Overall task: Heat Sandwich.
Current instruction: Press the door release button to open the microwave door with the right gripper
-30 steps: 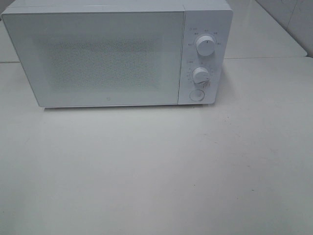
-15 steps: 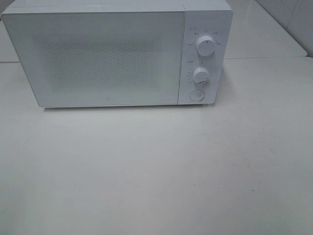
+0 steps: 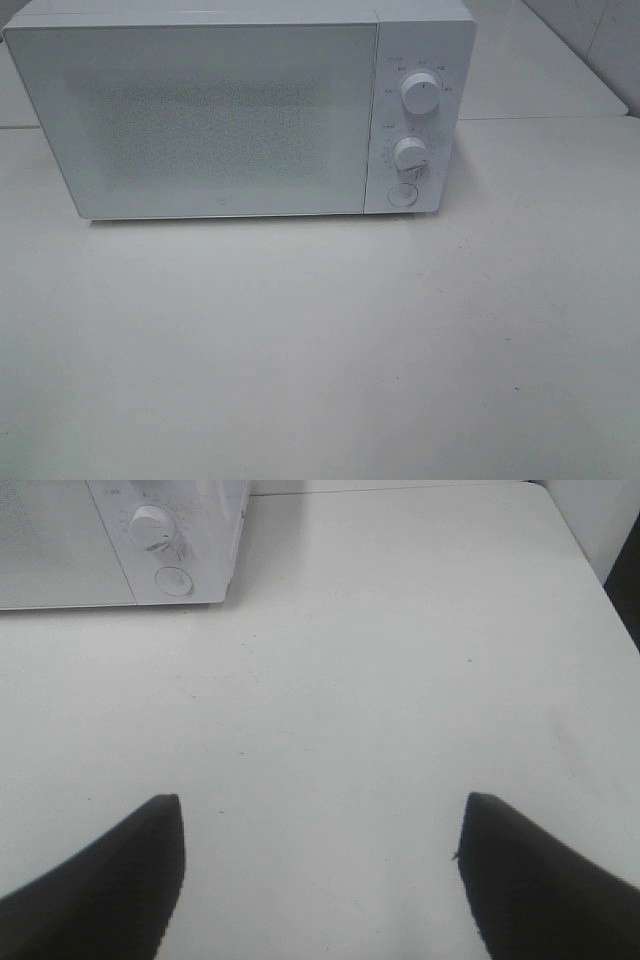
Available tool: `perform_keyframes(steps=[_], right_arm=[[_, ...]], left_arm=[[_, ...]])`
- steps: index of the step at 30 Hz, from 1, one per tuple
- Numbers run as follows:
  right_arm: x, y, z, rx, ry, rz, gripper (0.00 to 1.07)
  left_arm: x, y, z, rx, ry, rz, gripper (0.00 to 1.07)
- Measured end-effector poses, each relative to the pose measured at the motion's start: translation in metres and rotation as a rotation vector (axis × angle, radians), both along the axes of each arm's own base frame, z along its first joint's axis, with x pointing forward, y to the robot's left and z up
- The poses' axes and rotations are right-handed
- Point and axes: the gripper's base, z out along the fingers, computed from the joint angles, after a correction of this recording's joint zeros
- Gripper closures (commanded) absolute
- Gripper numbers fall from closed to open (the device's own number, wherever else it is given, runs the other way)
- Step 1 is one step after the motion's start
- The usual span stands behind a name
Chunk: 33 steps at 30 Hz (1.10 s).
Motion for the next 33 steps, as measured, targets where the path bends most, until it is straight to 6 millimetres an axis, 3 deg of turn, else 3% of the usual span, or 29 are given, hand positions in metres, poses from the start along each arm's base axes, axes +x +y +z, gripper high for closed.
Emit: perform_keyframes(steps=[33], right_arm=[[0.0000,-0.0022,-0.0001,-0.022,0.001,-0.015,0.32]], left_arm=[[0.0000,0.0000,0.0000,0.000,0.000,0.000,0.41]])
